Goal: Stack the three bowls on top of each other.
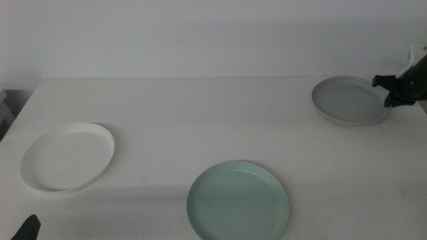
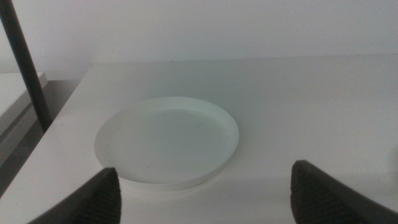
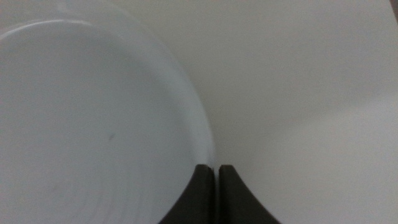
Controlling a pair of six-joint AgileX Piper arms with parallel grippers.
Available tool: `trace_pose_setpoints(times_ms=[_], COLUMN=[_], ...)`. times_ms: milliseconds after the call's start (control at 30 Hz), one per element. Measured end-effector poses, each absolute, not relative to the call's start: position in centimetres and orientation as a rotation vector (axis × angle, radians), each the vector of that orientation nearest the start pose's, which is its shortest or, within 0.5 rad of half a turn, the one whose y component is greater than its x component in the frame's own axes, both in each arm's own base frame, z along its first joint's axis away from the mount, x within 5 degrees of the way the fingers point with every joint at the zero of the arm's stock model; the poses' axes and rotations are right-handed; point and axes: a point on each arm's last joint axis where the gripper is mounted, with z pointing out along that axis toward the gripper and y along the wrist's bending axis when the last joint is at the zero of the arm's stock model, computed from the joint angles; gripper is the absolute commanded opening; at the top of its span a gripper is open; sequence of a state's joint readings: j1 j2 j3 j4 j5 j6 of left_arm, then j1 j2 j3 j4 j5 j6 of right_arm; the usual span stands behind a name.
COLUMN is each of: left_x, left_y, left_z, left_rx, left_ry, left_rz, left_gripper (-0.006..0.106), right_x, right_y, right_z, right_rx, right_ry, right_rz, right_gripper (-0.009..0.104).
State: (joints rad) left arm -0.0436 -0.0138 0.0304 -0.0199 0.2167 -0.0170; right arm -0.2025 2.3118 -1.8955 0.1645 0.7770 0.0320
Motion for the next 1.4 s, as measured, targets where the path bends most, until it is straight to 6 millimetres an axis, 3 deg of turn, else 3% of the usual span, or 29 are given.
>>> trace_pose_setpoints(times_ms=[133,300,400,533,733,967,1133,1400], left_x=[5.6,5.6,5.6,5.6,5.6,5.6,5.6,5.6], left_y=[-0.3,-0.3,-0.3,-0.3,-0.3,-0.3,-0.3,-0.3], left_z=[18.4,18.4,18.4,18.4,18.4,18.4,18.4,18.4], left_rx=[0.009,0.009,0.009,0.009,0.009,0.009,0.009,0.009], left_ry=[1.717,1.717,1.717,1.717,1.717,1.717,1.717,1.717], left_rz=[-0.063,-0.063,-0.063,-0.063,-0.063,-0.063,-0.064,-0.064], left_gripper=[0.105,0.105,0.105,0.105,0.105,0.105,0.105,0.105], right_x=[46.2,38.9,34.8,30.8,28.2,28.0,28.7,29.1], right_y=[-6.3,0.1,3.8,7.6,12.4,15.5,16.2,16.4], right_z=[19.9,25.9,27.6,28.5,26.7,22.5,19.9,17.5], right_rx=[0.364,0.237,0.124,0.017,-0.163,-0.275,-0.282,-0.287], right_ry=[2.607,2.509,2.477,2.453,2.514,2.62,2.679,2.744], right_rz=[0.196,0.309,0.36,0.428,0.495,0.485,0.461,0.432], right_gripper=[-0.001,-0.001,-0.001,-0.001,-0.001,-0.001,-0.001,-0.001])
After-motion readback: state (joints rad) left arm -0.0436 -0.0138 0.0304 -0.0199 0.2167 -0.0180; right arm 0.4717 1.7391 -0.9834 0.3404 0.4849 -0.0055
